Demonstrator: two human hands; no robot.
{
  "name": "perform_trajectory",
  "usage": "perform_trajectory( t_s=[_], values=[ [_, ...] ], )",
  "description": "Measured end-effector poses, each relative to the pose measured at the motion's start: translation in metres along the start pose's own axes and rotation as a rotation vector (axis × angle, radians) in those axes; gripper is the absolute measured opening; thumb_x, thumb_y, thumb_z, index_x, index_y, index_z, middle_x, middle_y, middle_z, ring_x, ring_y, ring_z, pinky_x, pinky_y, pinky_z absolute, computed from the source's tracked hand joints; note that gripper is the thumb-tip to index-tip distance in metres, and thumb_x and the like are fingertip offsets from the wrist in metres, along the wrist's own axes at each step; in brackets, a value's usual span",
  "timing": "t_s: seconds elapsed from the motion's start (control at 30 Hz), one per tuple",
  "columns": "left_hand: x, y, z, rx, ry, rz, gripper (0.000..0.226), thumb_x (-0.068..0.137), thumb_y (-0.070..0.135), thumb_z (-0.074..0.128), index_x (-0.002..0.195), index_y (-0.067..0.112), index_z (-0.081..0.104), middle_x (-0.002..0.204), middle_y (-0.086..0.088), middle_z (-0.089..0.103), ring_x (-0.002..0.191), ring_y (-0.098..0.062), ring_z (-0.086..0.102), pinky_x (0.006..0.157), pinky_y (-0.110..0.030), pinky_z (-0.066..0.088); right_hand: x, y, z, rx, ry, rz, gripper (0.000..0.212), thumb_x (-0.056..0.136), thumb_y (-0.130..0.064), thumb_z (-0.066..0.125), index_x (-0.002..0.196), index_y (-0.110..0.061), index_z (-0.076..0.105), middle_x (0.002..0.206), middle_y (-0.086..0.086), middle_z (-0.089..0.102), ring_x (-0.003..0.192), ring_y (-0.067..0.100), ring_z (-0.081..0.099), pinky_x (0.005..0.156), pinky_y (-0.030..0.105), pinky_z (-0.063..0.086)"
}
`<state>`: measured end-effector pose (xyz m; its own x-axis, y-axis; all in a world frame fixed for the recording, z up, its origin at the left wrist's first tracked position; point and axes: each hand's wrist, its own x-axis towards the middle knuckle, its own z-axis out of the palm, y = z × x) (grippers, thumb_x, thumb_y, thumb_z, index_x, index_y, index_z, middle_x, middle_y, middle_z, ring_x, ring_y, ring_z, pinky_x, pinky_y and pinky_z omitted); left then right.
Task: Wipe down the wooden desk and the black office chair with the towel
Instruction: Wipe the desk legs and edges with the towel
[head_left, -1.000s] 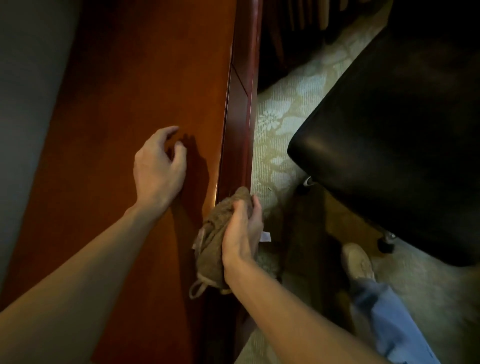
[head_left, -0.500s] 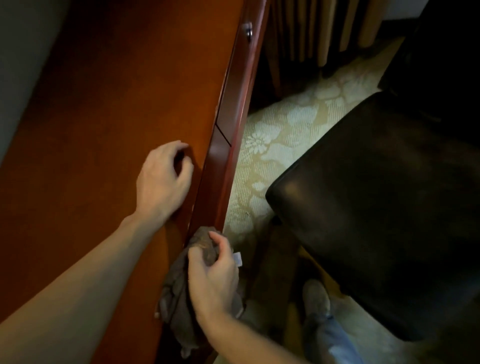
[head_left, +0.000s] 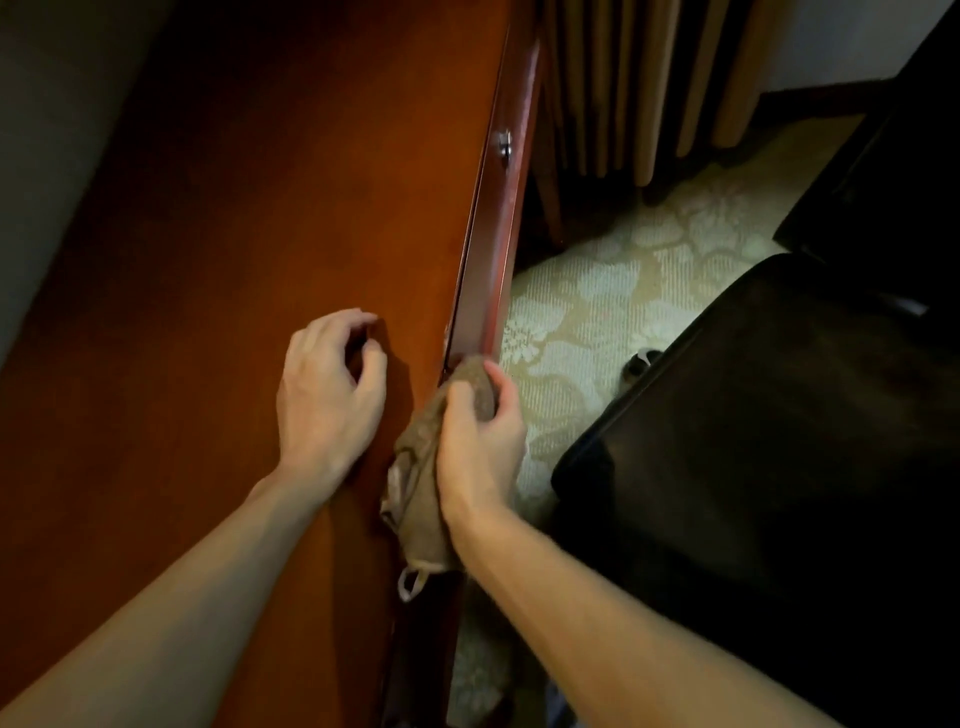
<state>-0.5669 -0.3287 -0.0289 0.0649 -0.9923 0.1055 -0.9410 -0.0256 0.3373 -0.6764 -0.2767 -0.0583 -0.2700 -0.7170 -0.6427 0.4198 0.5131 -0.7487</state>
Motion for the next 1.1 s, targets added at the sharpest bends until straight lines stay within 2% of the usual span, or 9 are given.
perform_trajectory(
  t_s=[0.17,0.27,0.37,0.47,0.6,0.77,0.93,1.0,1.1],
  values=[
    [0.07,0.014,0.011,-0.005,-0.038,0.128,0.031,0.103,0.025,0.054,0.132,0.02,0.064,0.137,0.003,0.062,0.13,-0.014,0.05,0.101,-0.021,0.031,0.082,-0.056,0.018,0.101,0.0,-0.042,0.031,0.093,-0.036,0.06,0.123,-0.037,0.057,0.107,-0.011,0.064,0.099,0.009,0.064,0.086,0.037,0.057],
    [0.106,0.021,0.021,-0.043,-0.018,0.168,0.03,0.103,0.025,0.055,0.13,0.021,0.065,0.135,0.004,0.062,0.128,-0.012,0.05,0.099,-0.015,0.029,0.123,-0.089,0.017,0.102,-0.123,-0.073,0.06,0.091,-0.04,0.066,0.146,-0.033,0.041,0.119,-0.006,0.06,0.102,0.011,0.063,0.078,0.033,0.055],
    [0.136,0.031,0.034,-0.074,-0.01,0.165,0.029,0.102,0.026,0.055,0.129,0.023,0.066,0.133,0.006,0.063,0.126,-0.01,0.051,0.093,-0.003,0.022,0.128,-0.083,0.009,0.041,-0.248,-0.037,0.088,0.076,-0.059,0.071,0.153,-0.046,0.031,0.141,0.002,0.054,0.122,0.024,0.059,0.101,0.053,0.051],
    [0.172,0.049,0.045,-0.043,-0.01,0.211,0.028,0.101,0.025,0.055,0.127,0.022,0.067,0.131,0.004,0.063,0.125,-0.011,0.05,0.092,0.001,0.021,0.112,-0.055,-0.002,0.014,-0.323,0.028,0.095,0.07,-0.061,0.07,0.152,-0.058,0.022,0.147,-0.006,0.054,0.13,0.017,0.055,0.113,0.052,0.042],
    [0.226,0.077,0.06,0.023,0.036,0.231,0.03,0.101,0.025,0.054,0.126,0.018,0.067,0.128,-0.003,0.063,0.122,-0.018,0.052,0.097,-0.017,0.031,0.116,-0.044,0.002,-0.046,-0.216,0.054,0.082,0.064,-0.058,0.059,0.138,-0.075,0.028,0.129,-0.029,0.058,0.117,-0.008,0.056,0.114,0.036,0.042],
    [0.28,0.099,0.071,0.086,-0.003,0.259,0.034,0.101,0.027,0.054,0.133,0.017,0.063,0.133,-0.007,0.058,0.126,-0.021,0.05,0.098,-0.022,0.034,0.154,-0.065,0.006,-0.096,-0.238,0.05,0.076,0.07,-0.057,0.053,0.137,-0.077,0.024,0.143,-0.024,0.049,0.13,0.005,0.049,0.114,0.046,0.04],
    [0.33,0.118,0.09,0.117,0.017,0.254,0.04,0.103,0.028,0.047,0.14,0.016,0.055,0.142,-0.01,0.052,0.135,-0.025,0.043,0.11,-0.034,0.034,0.199,-0.084,0.011,-0.091,-0.295,0.008,0.079,0.076,-0.053,0.05,0.145,-0.072,0.015,0.13,-0.05,0.03,0.134,-0.005,0.035,0.115,0.04,0.033],
    [0.347,0.124,0.098,0.111,0.004,0.262,0.044,0.104,0.029,0.043,0.145,0.016,0.05,0.148,-0.01,0.047,0.139,-0.025,0.038,0.114,-0.035,0.032,0.214,-0.089,0.012,-0.053,-0.289,0.004,0.09,0.072,-0.054,0.051,0.152,-0.064,0.01,0.143,-0.045,0.026,0.134,-0.009,0.03,0.116,0.035,0.029],
    [0.366,0.127,0.105,0.102,-0.054,0.302,0.05,0.104,0.032,0.039,0.153,0.02,0.043,0.158,-0.007,0.039,0.147,-0.022,0.03,0.121,-0.037,0.025,0.248,-0.106,0.019,0.038,-0.26,0.044,0.102,0.065,-0.049,0.054,0.158,-0.051,0.01,0.161,-0.023,0.026,0.137,-0.003,0.031,0.113,0.029,0.031]
  ],
)
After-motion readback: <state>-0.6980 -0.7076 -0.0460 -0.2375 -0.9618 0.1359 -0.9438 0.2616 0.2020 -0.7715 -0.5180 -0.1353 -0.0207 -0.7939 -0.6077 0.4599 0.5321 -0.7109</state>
